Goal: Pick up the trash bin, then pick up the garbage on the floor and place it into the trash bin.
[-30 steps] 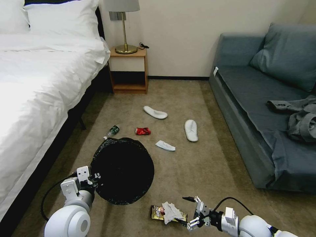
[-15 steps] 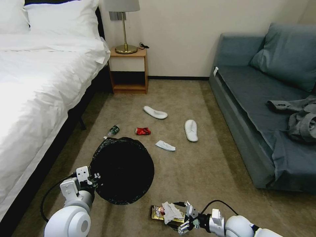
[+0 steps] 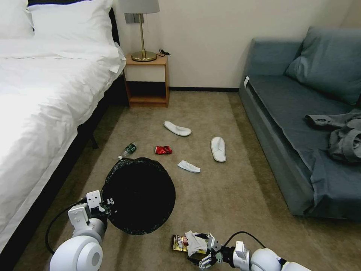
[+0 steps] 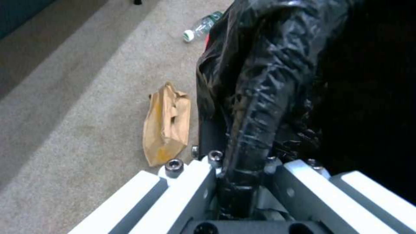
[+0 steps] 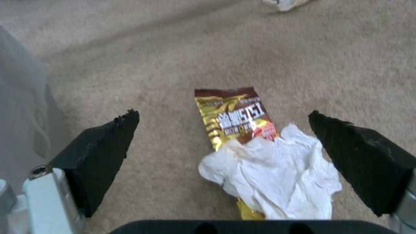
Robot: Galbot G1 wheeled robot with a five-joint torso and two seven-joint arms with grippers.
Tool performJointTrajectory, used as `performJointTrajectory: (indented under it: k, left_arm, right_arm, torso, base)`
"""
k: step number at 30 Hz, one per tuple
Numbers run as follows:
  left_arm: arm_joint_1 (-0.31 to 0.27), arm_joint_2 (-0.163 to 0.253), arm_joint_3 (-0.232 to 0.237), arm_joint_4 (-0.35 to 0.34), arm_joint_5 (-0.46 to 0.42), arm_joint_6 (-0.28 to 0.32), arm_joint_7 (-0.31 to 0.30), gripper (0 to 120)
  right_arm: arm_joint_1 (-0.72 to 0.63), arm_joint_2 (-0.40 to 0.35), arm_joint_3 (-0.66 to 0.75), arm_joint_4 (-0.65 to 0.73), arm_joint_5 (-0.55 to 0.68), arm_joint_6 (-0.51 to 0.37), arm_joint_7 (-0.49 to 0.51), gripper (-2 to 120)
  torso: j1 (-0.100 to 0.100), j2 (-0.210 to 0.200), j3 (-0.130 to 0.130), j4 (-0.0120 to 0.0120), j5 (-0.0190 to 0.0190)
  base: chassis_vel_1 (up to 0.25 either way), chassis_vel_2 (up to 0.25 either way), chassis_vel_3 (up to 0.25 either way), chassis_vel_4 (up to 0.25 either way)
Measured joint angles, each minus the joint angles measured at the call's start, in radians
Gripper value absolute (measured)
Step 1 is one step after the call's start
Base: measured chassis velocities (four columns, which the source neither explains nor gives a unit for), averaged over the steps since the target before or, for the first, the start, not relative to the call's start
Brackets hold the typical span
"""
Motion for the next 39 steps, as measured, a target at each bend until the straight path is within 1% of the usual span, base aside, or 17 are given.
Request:
performJointTrajectory:
  k: [11, 18, 30, 35, 39]
  left_arm:
    - [0.017, 0.006, -0.009, -0.014, -0.002, -0.002, 0.001, 0]
    - [0.027, 0.003, -0.009, -0.022, 0.002, -0.004, 0.002, 0]
    - [0.038, -0.007, -0.008, -0.028, 0.016, -0.01, 0.005, 0]
    - [0.044, -0.012, -0.008, -0.029, 0.027, -0.015, 0.011, 0]
    - [0.047, -0.013, -0.009, -0.03, 0.029, -0.015, 0.012, 0]
  right_arm:
    - [0.031, 0.039, -0.003, -0.09, -0.017, 0.021, -0.019, 100]
    - [0.051, 0.061, -0.012, -0.16, -0.021, 0.04, -0.033, 100]
    - [0.105, 0.088, -0.061, -0.226, -0.012, 0.048, -0.046, 100]
    - [0.139, 0.121, -0.079, -0.304, -0.012, 0.07, -0.059, 100]
    - [0.149, 0.135, -0.08, -0.334, -0.016, 0.076, -0.067, 100]
  torso:
    - [0.0, 0.0, 0.0, 0.0, -0.0001]
    - [0.0, 0.0, 0.0, 0.0, 0.0]
    - [0.0, 0.0, 0.0, 0.0001, 0.0]
    - [0.0, 0.0, 0.0, 0.0001, 0.0]
    - [0.0, 0.0, 0.0, 0.0001, -0.0001]
  base:
    - [0.0, 0.0, 0.0, 0.0]
    - [0.0, 0.0, 0.0, 0.0]
    - [0.0, 0.0, 0.0, 0.0]
    - [0.0, 0.0, 0.0, 0.0]
    - [0.0, 0.0, 0.0, 0.0]
